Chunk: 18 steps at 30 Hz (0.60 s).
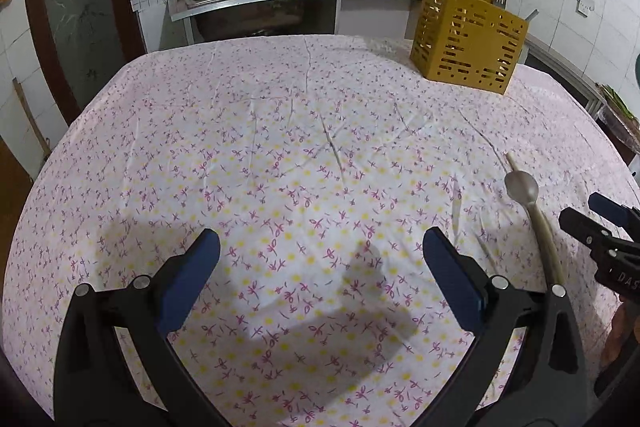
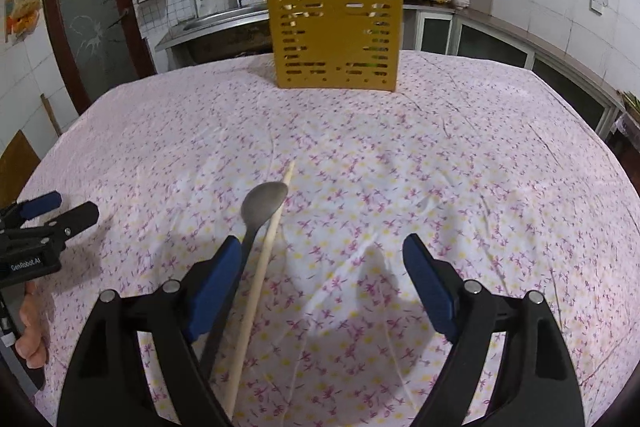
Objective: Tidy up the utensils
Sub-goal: 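Move left tool to the metal spoon while right tool approaches the chopstick, then close left tool on the spoon handle while right tool grasps the chopstick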
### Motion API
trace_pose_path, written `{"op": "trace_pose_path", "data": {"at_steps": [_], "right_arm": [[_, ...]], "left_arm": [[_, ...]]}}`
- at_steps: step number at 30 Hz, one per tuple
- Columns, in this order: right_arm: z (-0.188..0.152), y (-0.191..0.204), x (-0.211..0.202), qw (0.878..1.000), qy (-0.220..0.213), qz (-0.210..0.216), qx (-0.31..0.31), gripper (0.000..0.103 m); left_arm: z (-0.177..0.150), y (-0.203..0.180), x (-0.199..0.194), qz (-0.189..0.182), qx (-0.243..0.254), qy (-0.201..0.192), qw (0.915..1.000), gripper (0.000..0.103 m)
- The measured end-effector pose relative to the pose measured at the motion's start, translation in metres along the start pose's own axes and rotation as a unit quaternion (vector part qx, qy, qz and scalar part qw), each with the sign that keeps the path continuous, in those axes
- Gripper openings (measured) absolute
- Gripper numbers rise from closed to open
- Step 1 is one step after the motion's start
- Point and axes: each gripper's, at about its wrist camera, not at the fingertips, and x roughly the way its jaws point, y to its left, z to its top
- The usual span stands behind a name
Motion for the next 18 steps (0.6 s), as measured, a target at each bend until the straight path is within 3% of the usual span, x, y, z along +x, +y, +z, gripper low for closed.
{"op": "trace_pose_path", "data": {"at_steps": [4,11,16,18], "right_arm": [[-0.001,0.001,0.008,1.000,0.023,0.014,0.009,0.057],[0.002,0.007,0.008,0.999,0.025,0.028,0.015,0.053],[0.006,0.016,0.020,0.999,0.045,0.016,0.002,0.037],[0.006,0.016,0.025,0.998,0.054,0.016,0.007,0.036]], "left_arm": [[-0.001,-0.001,0.000,-0.004,0.003,-0.001,1.0000,0.098],[-0.001,-0.001,-0.001,-0.007,0.001,-0.002,1.0000,0.098],[-0.001,-0.002,0.000,-0.004,0.003,0.000,1.0000,0.098],[-0.001,-0.003,-0.001,-0.002,0.003,-0.003,1.0000,0.098]]}}
